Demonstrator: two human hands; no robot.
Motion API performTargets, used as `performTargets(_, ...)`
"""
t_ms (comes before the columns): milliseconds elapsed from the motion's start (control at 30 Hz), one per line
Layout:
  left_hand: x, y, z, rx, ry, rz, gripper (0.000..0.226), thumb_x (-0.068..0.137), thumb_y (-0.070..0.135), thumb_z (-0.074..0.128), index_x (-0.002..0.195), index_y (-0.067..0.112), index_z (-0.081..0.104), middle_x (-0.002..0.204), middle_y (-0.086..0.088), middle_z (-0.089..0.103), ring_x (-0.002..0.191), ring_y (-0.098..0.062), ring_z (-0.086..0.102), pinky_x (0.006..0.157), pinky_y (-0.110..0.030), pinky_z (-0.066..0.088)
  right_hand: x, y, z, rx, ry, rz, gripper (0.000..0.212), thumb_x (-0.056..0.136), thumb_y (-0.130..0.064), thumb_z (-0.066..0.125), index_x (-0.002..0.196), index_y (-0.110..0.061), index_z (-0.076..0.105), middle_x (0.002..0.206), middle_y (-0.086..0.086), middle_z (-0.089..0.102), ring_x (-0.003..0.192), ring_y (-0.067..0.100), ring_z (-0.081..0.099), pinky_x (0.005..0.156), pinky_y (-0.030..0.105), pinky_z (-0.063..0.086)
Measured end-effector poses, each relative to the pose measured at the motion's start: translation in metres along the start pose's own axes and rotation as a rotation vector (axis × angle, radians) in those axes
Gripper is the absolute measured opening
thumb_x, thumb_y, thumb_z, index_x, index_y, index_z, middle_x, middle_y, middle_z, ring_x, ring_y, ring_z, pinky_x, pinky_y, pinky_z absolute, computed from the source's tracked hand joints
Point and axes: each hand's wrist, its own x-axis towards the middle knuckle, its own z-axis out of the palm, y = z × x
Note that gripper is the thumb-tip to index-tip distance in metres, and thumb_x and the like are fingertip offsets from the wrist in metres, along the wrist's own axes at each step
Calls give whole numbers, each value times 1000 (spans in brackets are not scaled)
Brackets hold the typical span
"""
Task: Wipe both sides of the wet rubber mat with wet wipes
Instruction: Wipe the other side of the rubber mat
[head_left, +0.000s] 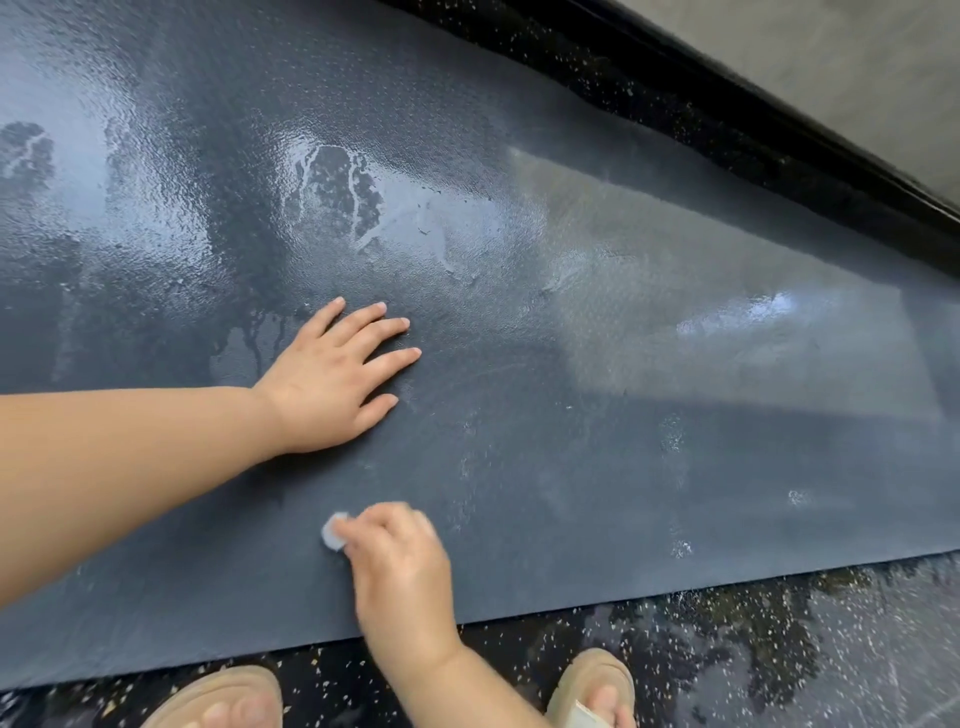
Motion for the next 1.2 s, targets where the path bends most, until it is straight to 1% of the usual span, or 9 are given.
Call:
performTargets(67,-2,2,4,-23,10,-12,47,90,37,55,131,17,56,141,-13,47,136,-35,35,113,-54,18,1,7,-10,115,-40,2,15,80,-6,64,84,-19,70,77,-1,60,69,20,56,67,25,48)
performTargets(200,-10,7,5,5,47,57,44,82,29,69,123,14,63,134,-16,53,129,-39,44,107,-60,26,43,81,-65,328,344,604,15,86,-11,63,87,-24,70,87,-1,62,81,9,57,84,19,44)
performTargets(300,-22,9,5,82,110,177,43,85,35,47,115,15,69,125,-16,61,119,-39,54,98,-63,37,67,140,-98,208,484,872,20,93,-15,56,108,-9,67,109,10,58,93,24,60,95,38,47)
performTargets(367,-25,10,5,104,105,202,51,84,38,35,114,15,70,123,-15,62,116,-38,56,97,-62,39,70,154,-97,115,505,941,22,94,-15,54,111,-8,66,114,6,57,102,25,60,97,31,44)
performTargets(667,-26,16,14,73,150,228,50,82,37,37,112,14,70,123,-16,62,118,-39,55,98,-63,37,-22,14,-9,65,56,155,14,82,-10,66,85,-22,71,81,-4,62,72,18,57,71,18,43)
performTargets(800,-30,22,18,46,164,359,44,75,33,73,114,16,69,124,-14,62,118,-37,55,99,-61,38,2,61,-49,291,251,498,8,84,-10,62,82,-13,69,80,-4,61,72,9,55,71,25,43)
performTargets(967,-31,21,16,45,160,380,50,70,37,78,115,18,69,124,-12,62,117,-35,57,98,-60,39,27,148,-100,107,452,926,22,94,-9,51,112,-5,65,114,9,54,91,28,59,92,38,47)
performTargets(1067,-30,22,15,45,166,366,50,68,36,79,114,18,70,123,-13,63,116,-36,57,97,-61,40,14,122,-77,-64,379,806,20,92,-10,52,95,-21,69,103,-1,58,87,13,53,79,8,35)
performTargets(1200,-32,25,17,25,160,339,51,66,33,81,113,16,70,123,-14,62,117,-37,56,97,-62,39,-33,30,-21,-59,123,386,24,80,0,60,81,-23,67,79,-5,57,71,16,52,67,20,38)
